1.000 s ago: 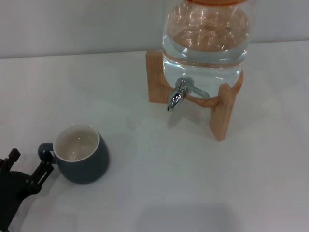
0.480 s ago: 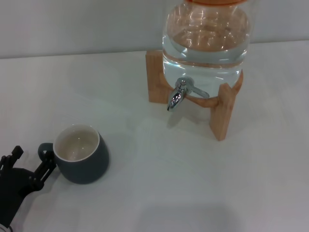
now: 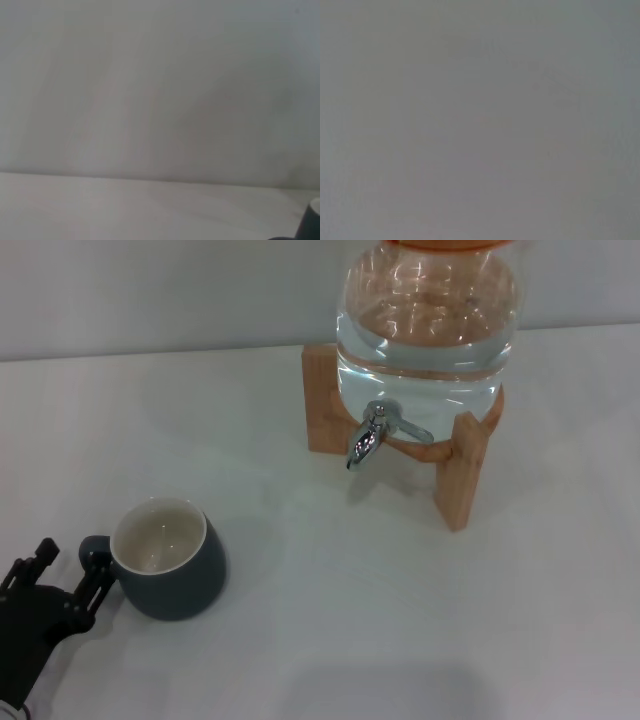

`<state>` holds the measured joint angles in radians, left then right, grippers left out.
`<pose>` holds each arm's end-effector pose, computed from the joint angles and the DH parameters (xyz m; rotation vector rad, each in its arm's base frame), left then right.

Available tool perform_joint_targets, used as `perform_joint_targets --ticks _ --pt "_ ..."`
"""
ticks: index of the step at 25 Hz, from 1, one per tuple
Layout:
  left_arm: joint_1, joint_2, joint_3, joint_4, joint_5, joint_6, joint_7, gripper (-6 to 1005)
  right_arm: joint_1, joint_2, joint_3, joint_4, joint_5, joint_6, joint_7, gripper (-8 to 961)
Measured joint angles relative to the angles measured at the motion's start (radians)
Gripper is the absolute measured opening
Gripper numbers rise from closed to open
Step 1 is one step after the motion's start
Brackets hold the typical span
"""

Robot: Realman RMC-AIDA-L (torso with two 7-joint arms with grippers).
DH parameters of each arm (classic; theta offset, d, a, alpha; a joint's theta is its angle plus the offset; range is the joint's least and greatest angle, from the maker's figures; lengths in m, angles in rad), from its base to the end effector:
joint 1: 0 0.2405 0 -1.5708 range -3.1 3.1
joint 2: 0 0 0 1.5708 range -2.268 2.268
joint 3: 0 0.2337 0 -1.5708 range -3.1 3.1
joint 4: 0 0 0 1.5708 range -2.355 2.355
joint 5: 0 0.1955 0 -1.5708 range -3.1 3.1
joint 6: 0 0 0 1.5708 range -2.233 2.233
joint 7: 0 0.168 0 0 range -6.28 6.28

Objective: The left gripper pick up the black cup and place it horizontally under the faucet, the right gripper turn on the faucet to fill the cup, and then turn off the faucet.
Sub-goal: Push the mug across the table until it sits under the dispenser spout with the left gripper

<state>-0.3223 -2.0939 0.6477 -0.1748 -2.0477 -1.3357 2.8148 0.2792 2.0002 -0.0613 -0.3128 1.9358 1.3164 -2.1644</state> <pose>-0.3206 0.2501 -0.0512 -1.8197 -0.7716 -0.7317 0.3900 0.2777 0.1645 -1.1425 0.7612 0.9948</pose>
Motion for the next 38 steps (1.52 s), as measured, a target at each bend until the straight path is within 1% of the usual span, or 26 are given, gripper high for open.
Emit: perform_joint_targets --ticks 4,9,18,23,38 --pt "-0.004 0.000 0.004 0.000 0.018 -0.002 0.003 702 0.001 0.000 0.000 -0.001 0.000 0.000 0.000 841" --pt "-0.007 0.000 0.004 0.000 0.025 -0.001 0.001 473 0.002 0.000 0.000 -0.002 0.000 -0.001 0.000 842" --pt "-0.006 0.000 0.003 0.000 0.026 0.007 -0.004 260 0.001 0.000 0.000 0.001 0.000 -0.001 0.001 841" --pt "-0.006 0.000 0.003 0.000 0.026 0.008 -0.010 181 -0.001 0.000 0.000 0.001 0.000 0.002 0.003 841" --pt "-0.004 0.000 0.005 0.000 0.026 0.009 -0.012 180 -0.003 0.000 0.000 0.001 0.000 0.003 0.006 841"
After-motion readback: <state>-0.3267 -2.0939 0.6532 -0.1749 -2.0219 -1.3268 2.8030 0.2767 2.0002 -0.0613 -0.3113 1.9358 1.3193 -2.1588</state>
